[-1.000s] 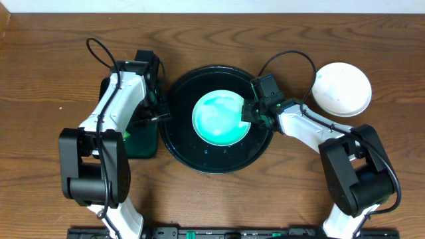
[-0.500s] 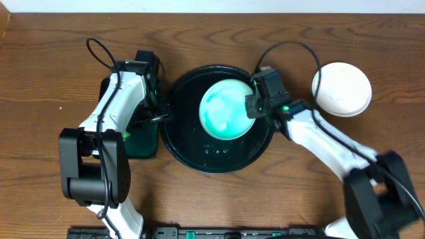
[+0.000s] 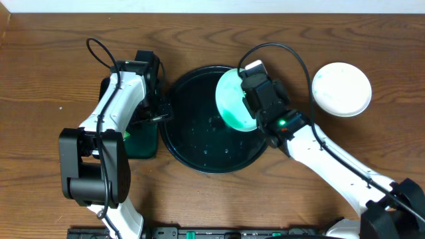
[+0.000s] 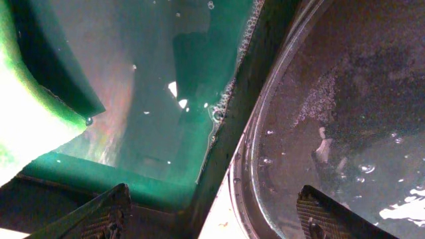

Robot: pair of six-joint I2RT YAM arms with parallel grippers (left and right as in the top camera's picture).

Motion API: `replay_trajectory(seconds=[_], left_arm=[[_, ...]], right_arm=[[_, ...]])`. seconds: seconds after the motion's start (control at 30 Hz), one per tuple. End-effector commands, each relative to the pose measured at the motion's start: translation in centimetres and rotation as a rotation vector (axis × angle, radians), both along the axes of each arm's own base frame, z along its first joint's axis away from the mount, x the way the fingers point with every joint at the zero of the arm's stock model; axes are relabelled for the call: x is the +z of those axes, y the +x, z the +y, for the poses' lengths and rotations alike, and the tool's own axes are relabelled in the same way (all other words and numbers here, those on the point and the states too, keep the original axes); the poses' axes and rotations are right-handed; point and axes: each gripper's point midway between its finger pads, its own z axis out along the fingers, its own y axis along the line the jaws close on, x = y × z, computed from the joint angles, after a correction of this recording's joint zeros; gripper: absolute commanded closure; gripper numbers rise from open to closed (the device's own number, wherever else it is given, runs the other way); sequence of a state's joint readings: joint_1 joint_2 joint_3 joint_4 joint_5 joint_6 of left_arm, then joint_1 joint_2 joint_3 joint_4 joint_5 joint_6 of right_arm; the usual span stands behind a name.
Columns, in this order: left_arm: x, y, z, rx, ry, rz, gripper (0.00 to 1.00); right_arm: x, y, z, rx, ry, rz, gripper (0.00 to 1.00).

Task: Clean dirty plates on tray and stack at the side
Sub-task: 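Swing the upright plate over the tray toward the right side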

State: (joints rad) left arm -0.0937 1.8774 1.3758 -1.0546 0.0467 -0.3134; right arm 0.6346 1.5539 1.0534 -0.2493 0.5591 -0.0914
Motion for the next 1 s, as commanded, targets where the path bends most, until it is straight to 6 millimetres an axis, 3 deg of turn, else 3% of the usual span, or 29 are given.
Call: replay_trajectory(seconds=[0.0,0.2,0.4,0.73,0.97], left_arm=[[1.2,0.6,0.0,-0.002,-0.002,-0.038,0.2],[1.2,0.6,0.0,-0.001,-0.002,-0.038,0.19],[1.2,0.6,0.0,-0.001,-0.002,-0.038,0.19],[1.2,0.6,0.0,-0.001,-0.002,-0.038,0.19],[1.2,0.6,0.0,-0.001,-0.002,-0.038,0.19]], right_arm=[[3.6,-0.4,-0.3,0.005,-0.154,-0.114,0.99],[6.4,-1.5,1.3,0.089,-0.372,-0.2,0.99],[7.6,-2.9,2.8,0.156,-0.559,-0.231,0.99],[9.1,-4.2,2.4,0.161,-0.827,-0.23,0.99],[9.7,-4.6,2.2,0.135,-0.884,-0.232,0.99]])
